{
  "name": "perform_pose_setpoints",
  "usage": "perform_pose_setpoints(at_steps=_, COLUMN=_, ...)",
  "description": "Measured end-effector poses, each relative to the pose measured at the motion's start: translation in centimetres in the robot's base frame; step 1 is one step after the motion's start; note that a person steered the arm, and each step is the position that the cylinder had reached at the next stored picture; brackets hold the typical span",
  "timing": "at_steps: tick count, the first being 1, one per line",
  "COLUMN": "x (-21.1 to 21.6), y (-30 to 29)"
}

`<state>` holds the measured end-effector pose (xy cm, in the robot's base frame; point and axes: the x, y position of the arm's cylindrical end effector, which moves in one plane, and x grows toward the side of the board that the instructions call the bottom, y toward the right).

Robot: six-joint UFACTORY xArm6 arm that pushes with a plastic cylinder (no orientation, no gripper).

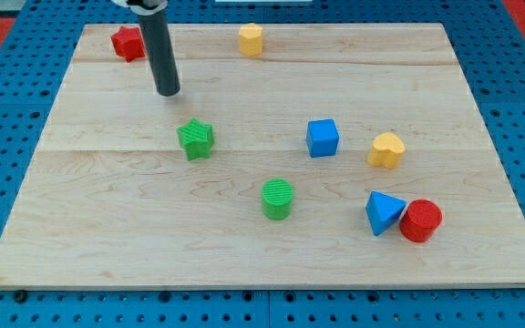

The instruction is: Slide the green star to the top center

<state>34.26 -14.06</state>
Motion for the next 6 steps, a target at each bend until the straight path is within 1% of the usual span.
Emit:
perform_pose_setpoints(at_steps=1, x=4.9, y=-2.3)
perform_pose_setpoints(at_steps=2, x=11.9, y=-1.8)
perform_pose_setpoints(at_steps=3, x=10.6, y=1.1)
perform_pose_setpoints(at_steps=4, x=7.8, y=3.1)
perform_pose_setpoints(at_steps=5, x=7.8, y=5.4)
perform_pose_setpoints(at_steps=6, x=8.3, y=5.0)
